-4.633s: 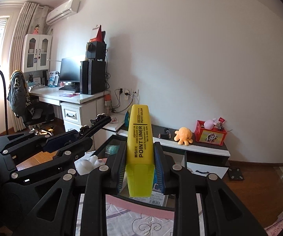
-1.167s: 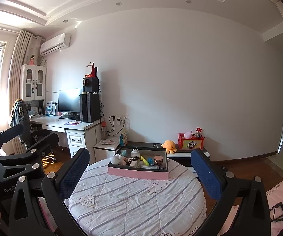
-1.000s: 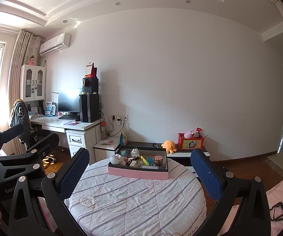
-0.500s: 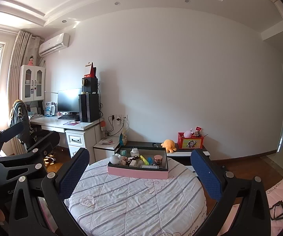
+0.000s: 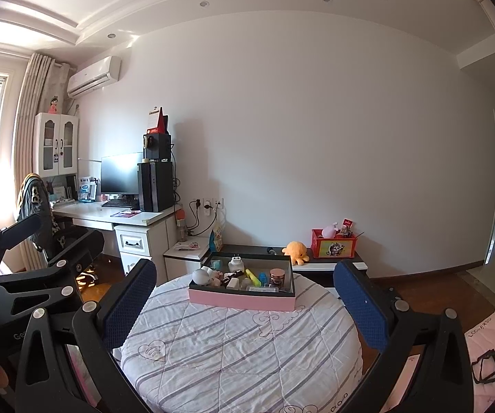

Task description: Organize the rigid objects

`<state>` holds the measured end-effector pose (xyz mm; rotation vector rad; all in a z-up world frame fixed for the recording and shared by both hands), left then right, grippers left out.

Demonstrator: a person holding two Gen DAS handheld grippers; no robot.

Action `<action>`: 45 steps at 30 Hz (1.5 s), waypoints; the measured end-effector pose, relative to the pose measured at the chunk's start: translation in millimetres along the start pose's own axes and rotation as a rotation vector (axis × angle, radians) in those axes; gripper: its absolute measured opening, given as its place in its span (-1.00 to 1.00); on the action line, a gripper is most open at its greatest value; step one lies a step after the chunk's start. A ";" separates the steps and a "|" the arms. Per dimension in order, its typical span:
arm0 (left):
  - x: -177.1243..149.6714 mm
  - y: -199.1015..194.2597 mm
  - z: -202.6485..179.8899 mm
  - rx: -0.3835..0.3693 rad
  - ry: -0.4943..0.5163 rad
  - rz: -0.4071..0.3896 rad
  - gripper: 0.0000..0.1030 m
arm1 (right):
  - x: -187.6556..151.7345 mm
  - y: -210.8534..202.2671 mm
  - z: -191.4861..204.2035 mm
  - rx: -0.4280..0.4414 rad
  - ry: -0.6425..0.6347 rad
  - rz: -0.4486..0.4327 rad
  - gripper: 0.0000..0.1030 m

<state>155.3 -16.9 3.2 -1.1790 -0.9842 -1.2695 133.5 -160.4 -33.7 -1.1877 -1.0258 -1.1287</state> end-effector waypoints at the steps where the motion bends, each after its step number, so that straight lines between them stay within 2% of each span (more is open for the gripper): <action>1: -0.4 -0.2 0.1 0.000 -0.001 0.000 0.98 | 0.4 -0.3 -0.2 0.000 0.000 -0.001 1.00; 45: -7.2 -3.7 8.9 0.013 -0.002 0.004 0.99 | -4.3 3.1 2.9 0.002 0.002 0.004 1.00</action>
Point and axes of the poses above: each gripper's, at about its wrist camera, not at the fingertips, and y roughly the way its jaws point, z to its left, x to its top, the point moved 10 cm from there along y, roughly the way its jaws point, and after that the axes turned 6 degrees about y, right-handed, at the moved point
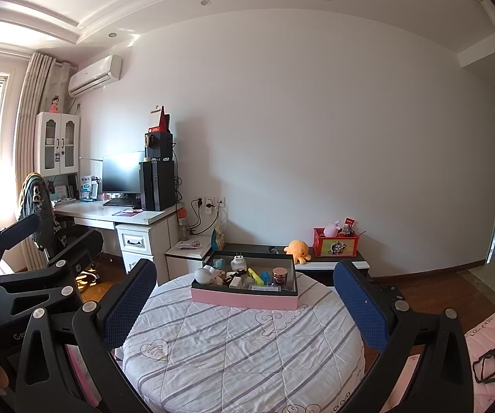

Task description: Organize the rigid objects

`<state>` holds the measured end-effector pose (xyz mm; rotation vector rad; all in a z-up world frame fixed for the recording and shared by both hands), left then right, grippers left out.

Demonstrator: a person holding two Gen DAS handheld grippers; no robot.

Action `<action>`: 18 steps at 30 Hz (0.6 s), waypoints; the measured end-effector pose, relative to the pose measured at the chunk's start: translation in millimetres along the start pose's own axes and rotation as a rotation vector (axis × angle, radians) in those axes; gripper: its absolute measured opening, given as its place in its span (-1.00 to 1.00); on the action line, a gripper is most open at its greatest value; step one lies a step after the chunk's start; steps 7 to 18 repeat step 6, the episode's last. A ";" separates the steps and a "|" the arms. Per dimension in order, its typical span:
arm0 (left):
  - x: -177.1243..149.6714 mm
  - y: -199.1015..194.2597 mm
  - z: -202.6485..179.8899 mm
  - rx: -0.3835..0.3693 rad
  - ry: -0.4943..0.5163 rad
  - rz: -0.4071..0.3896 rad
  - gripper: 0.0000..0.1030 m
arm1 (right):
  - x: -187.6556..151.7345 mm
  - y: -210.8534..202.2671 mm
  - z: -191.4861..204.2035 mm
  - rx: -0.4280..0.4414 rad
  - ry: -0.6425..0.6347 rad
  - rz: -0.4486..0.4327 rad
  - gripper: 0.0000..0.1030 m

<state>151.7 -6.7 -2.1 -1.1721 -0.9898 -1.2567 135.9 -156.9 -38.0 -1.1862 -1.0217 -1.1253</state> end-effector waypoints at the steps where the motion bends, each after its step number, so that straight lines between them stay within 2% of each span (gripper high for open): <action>1: 0.0 -0.1 0.2 0.001 0.000 -0.001 0.99 | -0.6 0.2 0.7 0.001 0.000 0.000 1.00; 18: -1.3 -1.4 2.4 0.004 0.000 0.000 0.99 | -2.5 -0.6 3.0 0.003 -0.002 0.000 1.00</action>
Point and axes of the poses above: each gripper's, at about its wrist camera, not at the fingertips, and y roughly the way its jaws point, z to its left, x to its top, the point moved 10 cm from there along y, roughly the way its jaws point, and after that the axes turned 6 degrees about y, right-handed, at the moved point
